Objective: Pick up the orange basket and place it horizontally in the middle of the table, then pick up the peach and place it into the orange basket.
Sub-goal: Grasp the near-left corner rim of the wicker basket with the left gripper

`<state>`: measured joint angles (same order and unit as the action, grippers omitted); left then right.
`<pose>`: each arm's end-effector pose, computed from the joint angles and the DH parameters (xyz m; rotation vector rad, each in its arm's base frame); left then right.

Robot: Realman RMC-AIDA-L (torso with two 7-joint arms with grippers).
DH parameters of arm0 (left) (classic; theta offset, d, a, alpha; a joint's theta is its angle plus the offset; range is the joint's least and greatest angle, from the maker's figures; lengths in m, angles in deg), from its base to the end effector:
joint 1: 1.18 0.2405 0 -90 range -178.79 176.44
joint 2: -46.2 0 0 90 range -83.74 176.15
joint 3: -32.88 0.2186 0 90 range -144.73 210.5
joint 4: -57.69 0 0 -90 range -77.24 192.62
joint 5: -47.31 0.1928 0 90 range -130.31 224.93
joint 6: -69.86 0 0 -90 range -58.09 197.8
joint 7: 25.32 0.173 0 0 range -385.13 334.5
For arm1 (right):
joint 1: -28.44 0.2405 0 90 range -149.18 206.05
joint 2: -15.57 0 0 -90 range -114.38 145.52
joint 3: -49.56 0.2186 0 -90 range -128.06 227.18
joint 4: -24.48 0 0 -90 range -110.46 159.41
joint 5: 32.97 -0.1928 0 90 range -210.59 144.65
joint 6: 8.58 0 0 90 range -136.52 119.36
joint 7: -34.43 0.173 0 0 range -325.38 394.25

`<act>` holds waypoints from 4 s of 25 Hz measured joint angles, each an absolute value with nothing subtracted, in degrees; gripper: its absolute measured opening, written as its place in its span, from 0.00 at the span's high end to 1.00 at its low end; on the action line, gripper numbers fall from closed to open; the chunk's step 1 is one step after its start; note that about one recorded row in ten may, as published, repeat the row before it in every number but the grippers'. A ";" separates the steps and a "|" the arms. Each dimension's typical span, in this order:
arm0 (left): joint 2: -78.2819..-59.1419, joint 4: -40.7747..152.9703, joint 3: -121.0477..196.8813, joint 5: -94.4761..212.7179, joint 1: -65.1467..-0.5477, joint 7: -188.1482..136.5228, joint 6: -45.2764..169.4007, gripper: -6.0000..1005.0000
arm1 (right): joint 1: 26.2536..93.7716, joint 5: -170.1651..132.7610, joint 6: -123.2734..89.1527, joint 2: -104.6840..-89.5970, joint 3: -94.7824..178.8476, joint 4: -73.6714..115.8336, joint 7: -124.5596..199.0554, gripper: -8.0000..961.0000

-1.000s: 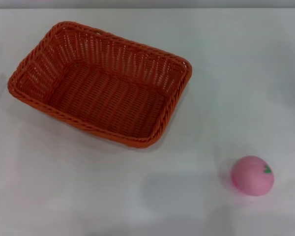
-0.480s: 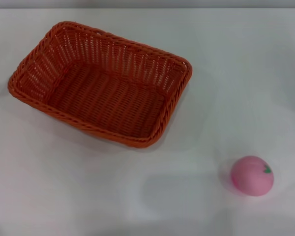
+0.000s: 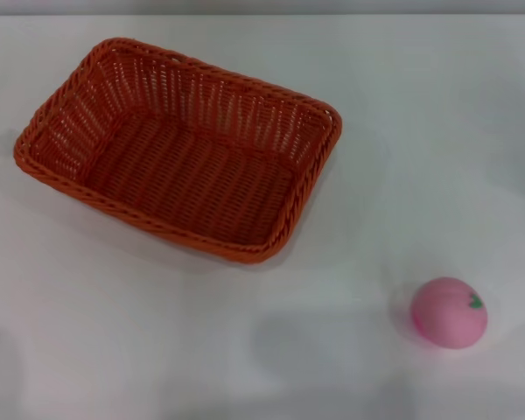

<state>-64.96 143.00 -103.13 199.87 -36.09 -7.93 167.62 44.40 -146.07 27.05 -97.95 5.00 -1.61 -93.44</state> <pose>-0.2161 0.3526 0.1557 -1.8981 -1.4913 0.0125 0.4129 0.3197 0.1001 -1.5525 0.9258 0.2409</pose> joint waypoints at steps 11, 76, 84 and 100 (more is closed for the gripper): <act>-64.22 137.87 -100.22 209.11 -45.13 -4.82 168.67 0.48 | 45.49 -146.08 26.78 -98.14 5.00 -1.63 -93.44 0.11; -65.43 116.27 -85.37 209.56 -53.30 3.08 151.19 0.33 | 45.77 -143.89 26.22 -98.79 5.00 -3.45 -89.05 0.11; -65.95 113.33 -84.63 209.55 -57.21 2.85 150.44 0.34 | 45.91 -143.89 26.23 -98.77 5.05 -3.44 -89.05 0.11; -67.93 107.99 -83.47 209.56 -58.47 2.77 148.03 0.34 | 46.20 -143.89 26.07 -98.42 5.19 -3.47 -89.09 0.11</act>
